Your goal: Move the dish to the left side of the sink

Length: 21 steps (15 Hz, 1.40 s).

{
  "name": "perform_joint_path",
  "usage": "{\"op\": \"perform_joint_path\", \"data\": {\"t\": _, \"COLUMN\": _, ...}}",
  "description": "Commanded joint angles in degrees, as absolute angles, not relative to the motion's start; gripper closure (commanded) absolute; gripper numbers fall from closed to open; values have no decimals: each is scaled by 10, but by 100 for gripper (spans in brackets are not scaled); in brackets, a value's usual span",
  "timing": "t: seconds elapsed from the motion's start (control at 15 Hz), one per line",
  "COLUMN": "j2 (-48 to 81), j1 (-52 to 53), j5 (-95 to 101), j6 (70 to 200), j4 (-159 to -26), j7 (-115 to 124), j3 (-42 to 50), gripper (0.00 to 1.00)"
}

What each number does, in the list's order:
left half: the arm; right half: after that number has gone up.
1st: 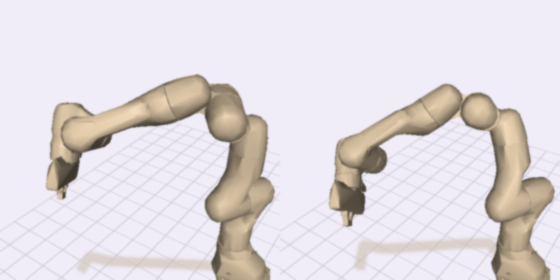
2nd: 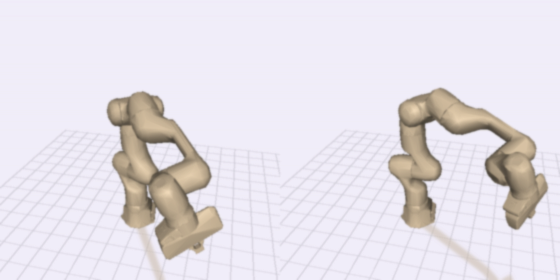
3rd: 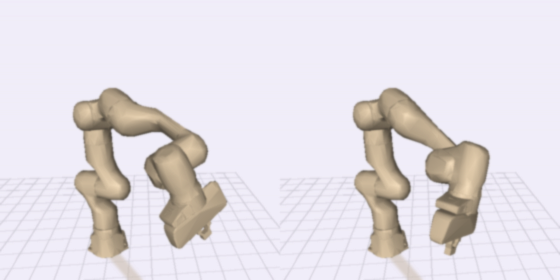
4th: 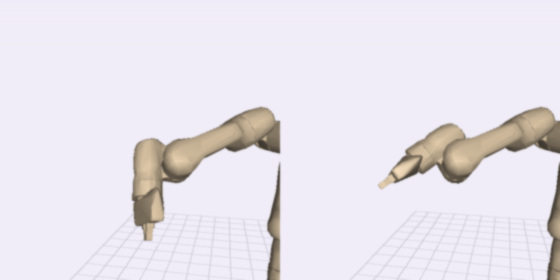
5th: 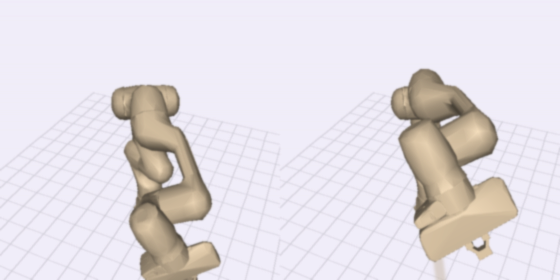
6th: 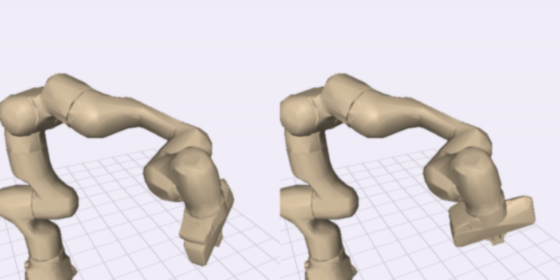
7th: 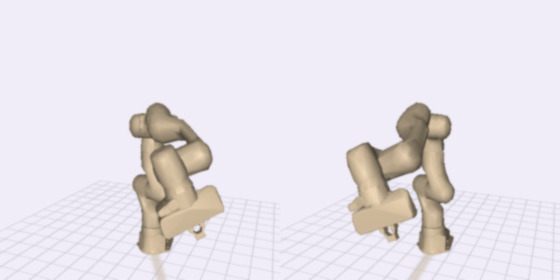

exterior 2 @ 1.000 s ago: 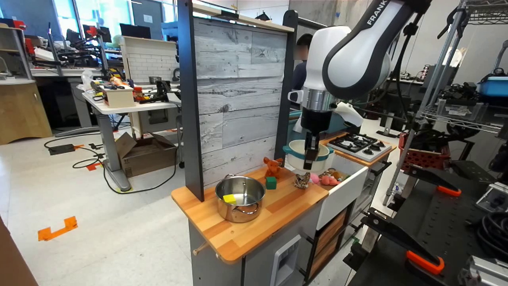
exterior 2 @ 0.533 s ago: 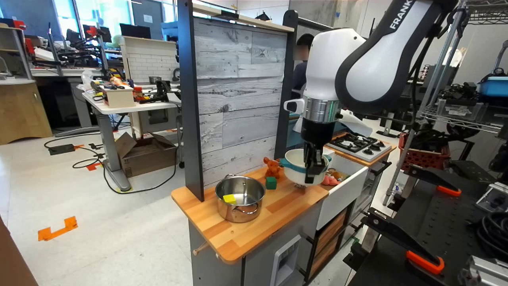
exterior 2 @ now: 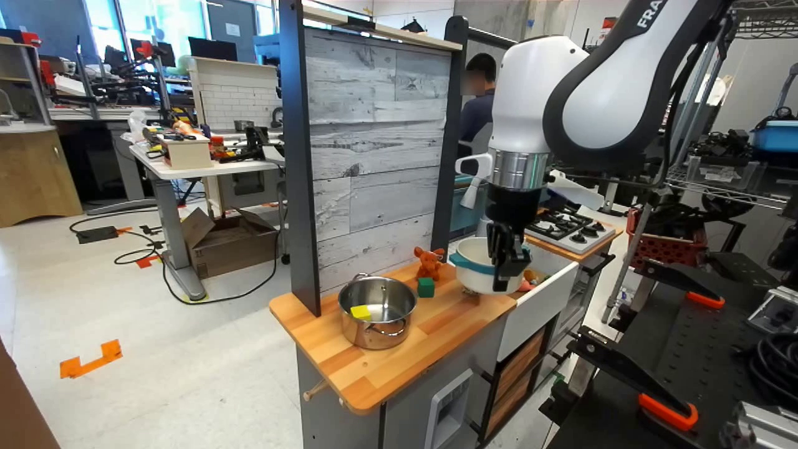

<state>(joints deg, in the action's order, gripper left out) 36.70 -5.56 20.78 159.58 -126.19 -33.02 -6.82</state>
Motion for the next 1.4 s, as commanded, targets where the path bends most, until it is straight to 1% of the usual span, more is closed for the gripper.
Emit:
{"op": "perform_joint_path", "data": {"t": 0.0, "j2": 375, "j1": -83, "j5": 187, "j6": 1547, "j4": -1237, "j7": -373, "j3": -80, "gripper": 99}}
{"op": "perform_joint_path", "data": {"t": 0.13, "j2": 380, "j1": -80, "j5": 186, "j6": 1537, "j4": -1224, "j7": -374, "j3": -73, "gripper": 99}}
{"op": "perform_joint_path", "data": {"t": 0.4, "j2": 393, "j1": -60, "j5": 189, "j6": 1575, "j4": -1199, "j7": -346, "j3": -63, "gripper": 99}}
{"op": "perform_joint_path", "data": {"t": 0.73, "j2": 408, "j1": -34, "j5": 197, "j6": 1567, "j4": -1169, "j7": -326, "j3": -62, "gripper": 99}}
{"op": "perform_joint_path", "data": {"t": 1.07, "j2": 414, "j1": -53, "j5": 188, "j6": 1579, "j4": -1161, "j7": -353, "j3": -78, "gripper": 99}}
{"op": "perform_joint_path", "data": {"t": 1.13, "j2": 413, "j1": -54, "j5": 186, "j6": 1586, "j4": -1161, "j7": -345, "j3": -74, "gripper": 70}}
{"op": "perform_joint_path", "data": {"t": 1.2, "j2": 412, "j1": -58, "j5": 185, "j6": 1586, "j4": -1158, "j7": -347, "j3": -75, "gripper": 68}}
{"op": "perform_joint_path", "data": {"t": 1.27, "j2": 410, "j1": -44, "j5": 193, "j6": 1575, "j4": -1165, "j7": -338, "j3": -68, "gripper": 61}}
{"op": "perform_joint_path", "data": {"t": 1.33, "j2": 410, "j1": -46, "j5": 193, "j6": 1575, "j4": -1164, "j7": -338, "j3": -67, "gripper": 80}}
